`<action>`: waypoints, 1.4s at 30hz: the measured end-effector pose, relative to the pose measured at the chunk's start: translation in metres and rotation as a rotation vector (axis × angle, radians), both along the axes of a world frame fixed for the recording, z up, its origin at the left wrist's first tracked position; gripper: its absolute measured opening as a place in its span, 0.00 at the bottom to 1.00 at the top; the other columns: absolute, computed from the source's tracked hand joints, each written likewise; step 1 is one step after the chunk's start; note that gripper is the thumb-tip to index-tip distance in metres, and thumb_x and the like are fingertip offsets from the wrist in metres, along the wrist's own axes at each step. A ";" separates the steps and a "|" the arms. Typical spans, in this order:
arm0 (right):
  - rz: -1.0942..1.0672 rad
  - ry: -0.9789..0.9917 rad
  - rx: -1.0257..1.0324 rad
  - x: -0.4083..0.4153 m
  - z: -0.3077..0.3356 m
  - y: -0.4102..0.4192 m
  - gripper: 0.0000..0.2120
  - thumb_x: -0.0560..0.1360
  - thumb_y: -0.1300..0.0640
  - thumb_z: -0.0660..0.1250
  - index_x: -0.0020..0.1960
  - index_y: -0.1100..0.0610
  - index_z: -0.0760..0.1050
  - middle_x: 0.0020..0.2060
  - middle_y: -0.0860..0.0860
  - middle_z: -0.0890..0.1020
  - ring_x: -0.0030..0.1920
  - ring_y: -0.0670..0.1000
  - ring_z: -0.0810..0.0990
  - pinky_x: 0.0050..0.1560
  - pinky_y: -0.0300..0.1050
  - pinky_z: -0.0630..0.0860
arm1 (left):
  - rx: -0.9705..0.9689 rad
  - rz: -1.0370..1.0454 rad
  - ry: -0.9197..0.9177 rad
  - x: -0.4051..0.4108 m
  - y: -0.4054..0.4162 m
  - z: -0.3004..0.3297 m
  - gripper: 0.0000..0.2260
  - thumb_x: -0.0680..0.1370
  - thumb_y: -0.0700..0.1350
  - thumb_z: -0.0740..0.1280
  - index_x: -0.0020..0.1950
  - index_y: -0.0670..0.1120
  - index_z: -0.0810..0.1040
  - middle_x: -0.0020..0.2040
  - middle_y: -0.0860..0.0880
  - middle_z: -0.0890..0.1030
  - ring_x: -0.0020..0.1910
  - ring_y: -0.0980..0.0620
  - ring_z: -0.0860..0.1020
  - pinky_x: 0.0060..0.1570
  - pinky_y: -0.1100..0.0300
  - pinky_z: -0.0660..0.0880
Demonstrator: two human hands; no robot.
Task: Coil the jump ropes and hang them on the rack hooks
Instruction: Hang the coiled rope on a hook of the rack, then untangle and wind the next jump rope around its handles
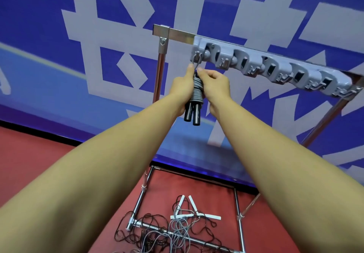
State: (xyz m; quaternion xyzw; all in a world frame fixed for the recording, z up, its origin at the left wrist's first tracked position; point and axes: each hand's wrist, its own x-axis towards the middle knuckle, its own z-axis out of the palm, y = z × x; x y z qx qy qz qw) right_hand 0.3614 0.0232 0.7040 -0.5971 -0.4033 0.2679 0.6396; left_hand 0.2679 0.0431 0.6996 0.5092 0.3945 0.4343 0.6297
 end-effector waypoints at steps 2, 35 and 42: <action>-0.004 -0.041 0.009 0.002 -0.008 -0.007 0.11 0.81 0.49 0.69 0.55 0.55 0.81 0.51 0.50 0.86 0.53 0.50 0.84 0.56 0.48 0.81 | -0.018 -0.038 -0.036 -0.004 -0.002 -0.008 0.25 0.83 0.64 0.57 0.56 0.44 0.81 0.52 0.42 0.86 0.52 0.44 0.86 0.57 0.47 0.82; 0.145 -0.018 -1.201 0.013 -0.631 -0.314 0.20 0.81 0.51 0.69 0.70 0.59 0.74 0.66 0.55 0.80 0.67 0.55 0.77 0.66 0.41 0.67 | -0.735 -0.178 0.767 -0.055 -0.244 -0.717 0.16 0.71 0.60 0.70 0.46 0.49 0.76 0.53 0.35 0.84 0.55 0.32 0.82 0.57 0.36 0.79; 0.100 -0.024 -1.252 0.028 -0.686 -0.329 0.21 0.81 0.55 0.68 0.70 0.64 0.73 0.67 0.60 0.78 0.68 0.59 0.76 0.64 0.42 0.66 | -0.686 -0.198 0.968 -0.021 -0.261 -0.723 0.17 0.77 0.49 0.74 0.60 0.39 0.80 0.54 0.41 0.84 0.56 0.43 0.82 0.54 0.53 0.77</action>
